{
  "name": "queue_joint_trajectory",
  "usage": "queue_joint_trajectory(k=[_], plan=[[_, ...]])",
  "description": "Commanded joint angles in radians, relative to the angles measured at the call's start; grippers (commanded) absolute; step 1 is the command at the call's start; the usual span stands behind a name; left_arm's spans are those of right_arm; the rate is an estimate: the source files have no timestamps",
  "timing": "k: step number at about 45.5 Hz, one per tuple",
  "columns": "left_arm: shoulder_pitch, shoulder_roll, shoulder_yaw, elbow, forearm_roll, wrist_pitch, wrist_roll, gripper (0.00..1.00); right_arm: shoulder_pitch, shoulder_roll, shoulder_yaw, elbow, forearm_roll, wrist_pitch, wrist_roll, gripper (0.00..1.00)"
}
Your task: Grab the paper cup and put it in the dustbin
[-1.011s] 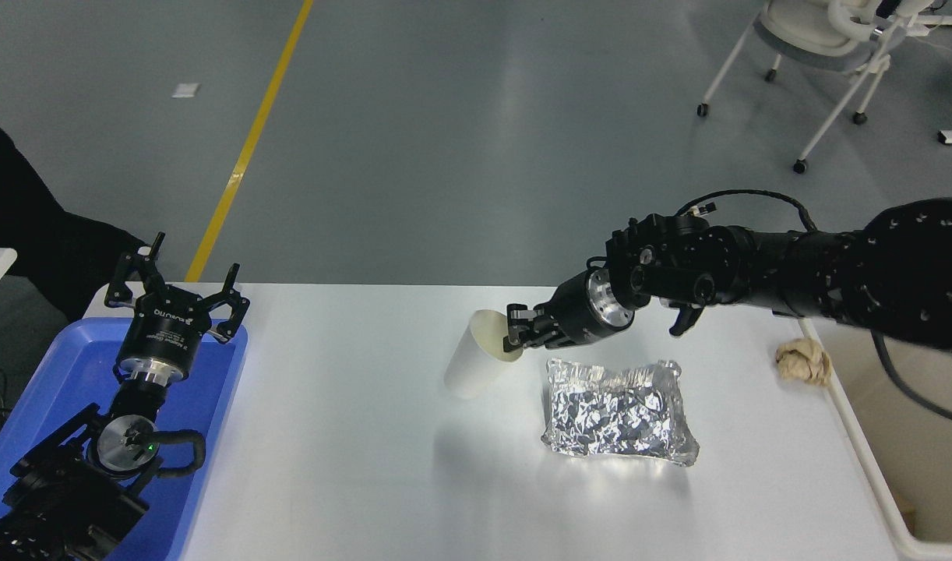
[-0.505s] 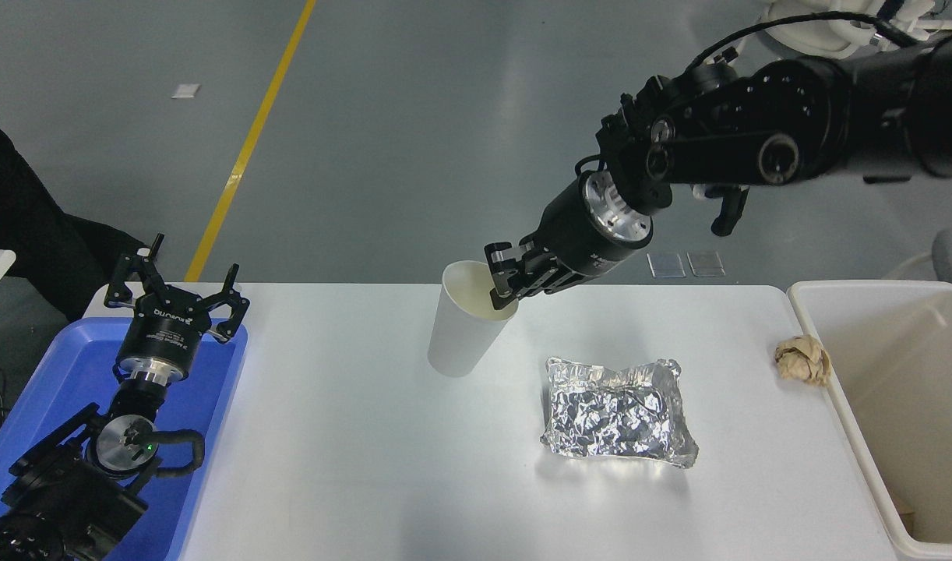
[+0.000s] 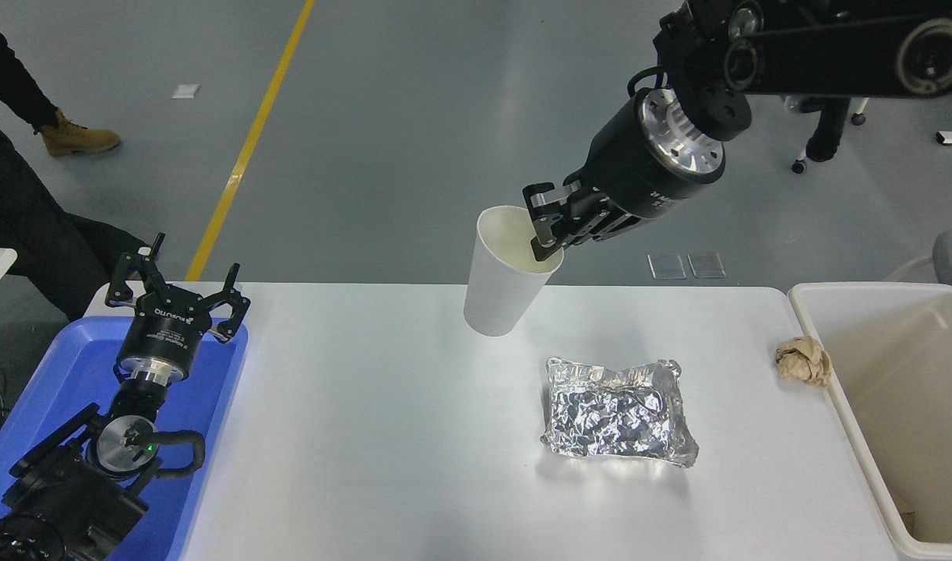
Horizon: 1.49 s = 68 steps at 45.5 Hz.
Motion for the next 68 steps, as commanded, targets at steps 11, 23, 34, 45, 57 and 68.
queue_joint_trajectory(k=[11, 23, 34, 45, 57, 68], plan=[[-0.002, 0.0, 0.0, 0.001, 0.0, 0.0, -0.001, 1.0, 0.021, -0.403, -0.132, -0.002, -0.444, 0.038, 0.011, 0.0], [-0.002, 0.0, 0.0, 0.001, 0.0, 0.002, -0.001, 1.0, -0.074, -0.801, -0.114, -0.125, -0.827, 0.026, 0.019, 0.0], [-0.002, 0.0, 0.0, -0.001, 0.0, 0.0, -0.001, 1.0, -0.362, -0.97, -0.002, -0.362, -0.888, -0.194, 0.033, 0.0], [-0.002, 0.0, 0.0, -0.001, 0.0, 0.0, -0.001, 1.0, -0.873, -0.953, 0.114, -0.684, -0.844, -0.562, 0.073, 0.0], [-0.002, 0.0, 0.0, 0.001, 0.0, 0.0, -0.001, 1.0, -1.391, -0.786, 0.286, -1.029, -0.453, -0.639, 0.074, 0.0], [-0.003, 0.0, 0.0, 0.001, 0.0, 0.0, -0.001, 1.0, -1.714, -0.577, 0.297, -1.312, -0.089, -0.626, 0.099, 0.0]])
